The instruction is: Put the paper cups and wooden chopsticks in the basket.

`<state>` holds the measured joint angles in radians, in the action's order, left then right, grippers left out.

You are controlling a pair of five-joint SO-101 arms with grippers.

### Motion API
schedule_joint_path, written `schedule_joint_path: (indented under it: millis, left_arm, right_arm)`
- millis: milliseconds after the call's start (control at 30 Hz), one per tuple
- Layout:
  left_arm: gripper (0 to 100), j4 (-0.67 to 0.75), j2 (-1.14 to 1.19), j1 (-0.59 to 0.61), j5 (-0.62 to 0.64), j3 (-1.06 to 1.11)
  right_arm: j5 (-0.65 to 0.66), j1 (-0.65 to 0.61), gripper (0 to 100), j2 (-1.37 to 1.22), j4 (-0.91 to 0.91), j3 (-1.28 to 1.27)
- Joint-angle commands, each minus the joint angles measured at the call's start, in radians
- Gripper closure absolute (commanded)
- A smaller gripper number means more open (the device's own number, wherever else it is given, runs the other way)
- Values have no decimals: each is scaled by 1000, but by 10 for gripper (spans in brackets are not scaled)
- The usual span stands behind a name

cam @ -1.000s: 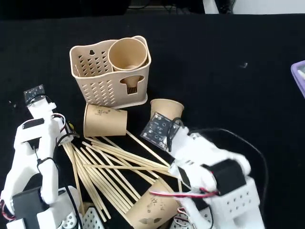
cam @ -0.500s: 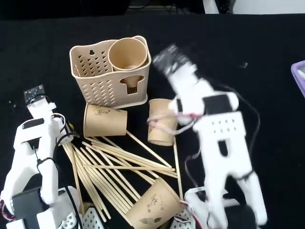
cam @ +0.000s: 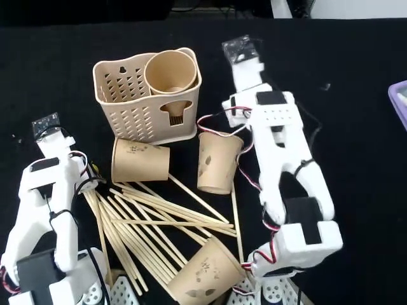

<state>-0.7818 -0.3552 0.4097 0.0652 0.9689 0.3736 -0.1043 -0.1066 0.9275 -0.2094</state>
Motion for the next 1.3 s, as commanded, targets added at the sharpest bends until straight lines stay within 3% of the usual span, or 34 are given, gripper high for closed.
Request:
schedule_joint_path:
  millis: [0,300,733,1000,1267]
  left_arm:
    - [795,11,-32,10,0,-12]
    - [795,11,-32,10,-2,-12]
    - [795,11,-32,10,-2,-12]
    - [795,12,-32,10,-2,-12]
    - [795,12,-32,10,-2,-12]
  right_arm:
    - [224,-61,688,13,169,74]
    - [408,-117,687,213,330,-91]
    - [485,-149,687,898,367,-610]
    - [402,-367,687,1245,506,-700]
    - [249,-644,688,1282,565,-668]
